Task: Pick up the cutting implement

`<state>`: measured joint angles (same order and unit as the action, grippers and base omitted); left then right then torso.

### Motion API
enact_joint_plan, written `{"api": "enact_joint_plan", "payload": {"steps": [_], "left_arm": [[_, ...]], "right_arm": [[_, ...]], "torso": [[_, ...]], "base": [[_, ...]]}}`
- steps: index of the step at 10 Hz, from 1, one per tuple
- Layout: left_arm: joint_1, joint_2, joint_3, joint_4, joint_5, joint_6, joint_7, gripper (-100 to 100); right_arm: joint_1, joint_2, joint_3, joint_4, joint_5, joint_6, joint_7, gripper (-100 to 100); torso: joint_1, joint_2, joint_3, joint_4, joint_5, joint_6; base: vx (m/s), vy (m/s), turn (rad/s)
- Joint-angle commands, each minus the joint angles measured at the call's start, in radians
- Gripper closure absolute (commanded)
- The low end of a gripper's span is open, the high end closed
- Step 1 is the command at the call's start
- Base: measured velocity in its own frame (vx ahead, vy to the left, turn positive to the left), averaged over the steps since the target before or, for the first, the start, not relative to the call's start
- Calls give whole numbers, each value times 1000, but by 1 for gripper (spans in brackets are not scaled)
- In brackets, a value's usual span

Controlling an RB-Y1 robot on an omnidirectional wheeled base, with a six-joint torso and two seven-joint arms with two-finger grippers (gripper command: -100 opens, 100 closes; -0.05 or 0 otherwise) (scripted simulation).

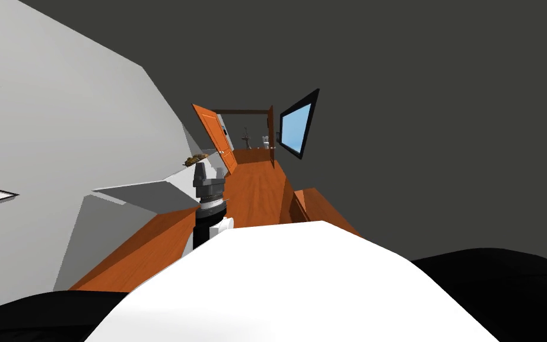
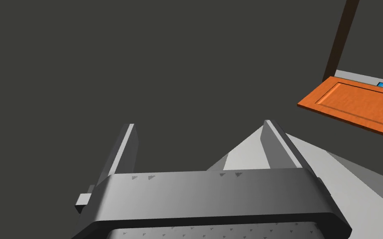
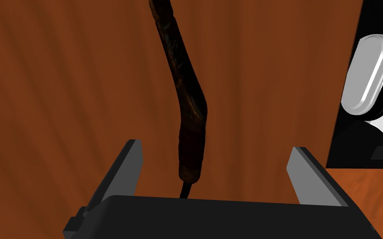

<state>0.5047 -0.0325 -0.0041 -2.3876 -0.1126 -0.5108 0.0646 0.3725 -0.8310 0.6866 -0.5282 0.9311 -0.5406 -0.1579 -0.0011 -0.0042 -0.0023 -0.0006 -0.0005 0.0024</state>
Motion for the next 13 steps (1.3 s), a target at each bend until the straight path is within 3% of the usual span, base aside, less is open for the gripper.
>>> {"api": "enact_joint_plan", "payload": {"steps": [1, 3, 4, 6, 7, 10, 11, 13], "left_arm": [[0, 0, 0, 0, 0, 0, 0, 0], [0, 0, 0, 0, 0, 0, 0, 0], [0, 0, 0, 0, 0, 0, 0, 0], [0, 0, 0, 0, 0, 0, 0, 0], [0, 0, 0, 0, 0, 0, 0, 0], [0, 0, 0, 0, 0, 0, 0, 0], [0, 0, 0, 0, 0, 0, 0, 0], [0, 0, 0, 0, 0, 0, 0, 0]], "right_arm": [[20, 10, 7, -5, -50, 11, 37, -100], [20, 10, 7, -5, -91, 11, 37, -100], [57, 42, 14, 12, -129, 23, 81, -100], [57, 42, 14, 12, -191, 23, 101, -100], [94, 75, 21, 29, -222, 34, 157, -100], [94, 75, 21, 29, -303, 34, 165, -100], [132, 108, 28, 46, -337, 46, 209, -100], [132, 108, 28, 46, -388, 46, 227, -100]], "torso": [[0, 0, 0, 0, 0, 0], [0, 0, 0, 0, 0, 2], [1, 0, 0, 0, 0, 1], [-1, 0, 0, 0, 0, 1], [0, 0, 0, 0, 0, 2], [-2, 1, 0, 0, -2, 2], [-2, 0, 0, 0, -3, 2], [-4, 2, 1, 1, -5, 2]], "base": [[-20, -32, 235], [-9, -10, -22], [-19, -11, 327], [-18, -23, 133], [-20, -18, 278], [-15, -14, 94], [-21, -14, 294], [-20, -18, 164]]}}
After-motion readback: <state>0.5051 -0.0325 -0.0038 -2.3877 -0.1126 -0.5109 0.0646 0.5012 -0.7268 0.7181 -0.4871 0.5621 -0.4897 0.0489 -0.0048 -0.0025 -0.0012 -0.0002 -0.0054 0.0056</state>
